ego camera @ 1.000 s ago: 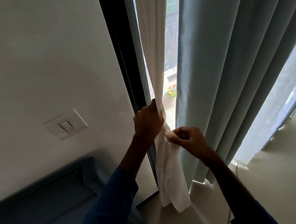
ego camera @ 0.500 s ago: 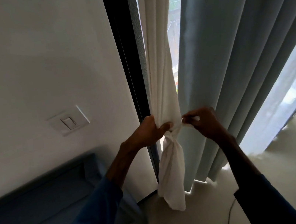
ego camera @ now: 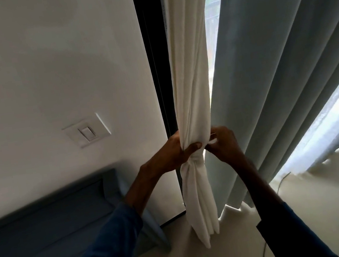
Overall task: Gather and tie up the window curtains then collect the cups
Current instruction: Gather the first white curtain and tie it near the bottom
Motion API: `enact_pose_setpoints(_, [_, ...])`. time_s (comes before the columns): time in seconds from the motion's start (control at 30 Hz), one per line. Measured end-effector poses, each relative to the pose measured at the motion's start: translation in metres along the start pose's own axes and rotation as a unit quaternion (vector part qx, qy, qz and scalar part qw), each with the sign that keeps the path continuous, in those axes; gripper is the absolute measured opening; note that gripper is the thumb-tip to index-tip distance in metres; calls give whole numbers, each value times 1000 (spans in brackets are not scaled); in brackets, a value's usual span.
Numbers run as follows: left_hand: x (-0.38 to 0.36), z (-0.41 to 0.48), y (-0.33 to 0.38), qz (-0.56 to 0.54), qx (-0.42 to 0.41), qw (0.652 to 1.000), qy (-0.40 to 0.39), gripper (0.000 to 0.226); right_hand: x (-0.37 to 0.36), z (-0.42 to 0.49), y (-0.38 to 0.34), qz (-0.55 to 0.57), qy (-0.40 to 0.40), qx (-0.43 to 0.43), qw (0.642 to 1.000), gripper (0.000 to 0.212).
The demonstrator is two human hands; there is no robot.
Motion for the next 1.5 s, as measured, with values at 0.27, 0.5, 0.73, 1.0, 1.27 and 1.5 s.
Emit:
enact_pose_setpoints(0.27, [2,7,7,212,-33,976,27,59,5,-1,10,6,-57,-48,997,16])
enact_pose_setpoints(0.5, [3,14,15,359,-148,911,137,52,9,-19,1,240,-135,-83,958,17])
enact_pose_setpoints(0.73, [-10,19,3,214,27,967,136,49,-4,-21,9,187,-1,-98,977,13])
enact_pose_setpoints(1.0, [-22,20,9,186,69,956,215,35,-37,-58,-18,170,-41,-54,983,49])
enact_pose_setpoints(1.27, [-25,15,12,143,122,958,215,41,-33,-63,-26,97,59,-31,993,28])
enact_pose_setpoints(1.5, [-2,2,5,238,124,947,177,57,-12,-61,-1,68,-28,10,997,18])
Point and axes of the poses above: each hand's wrist, its own z-axis towards the middle knuckle, its own x-axis out of the back of the hand, y = z × x, the point moved 2 cm from there along z, towards the middle knuckle, and after that the axes turned 7 degrees about -y, right-handed, at the moved point
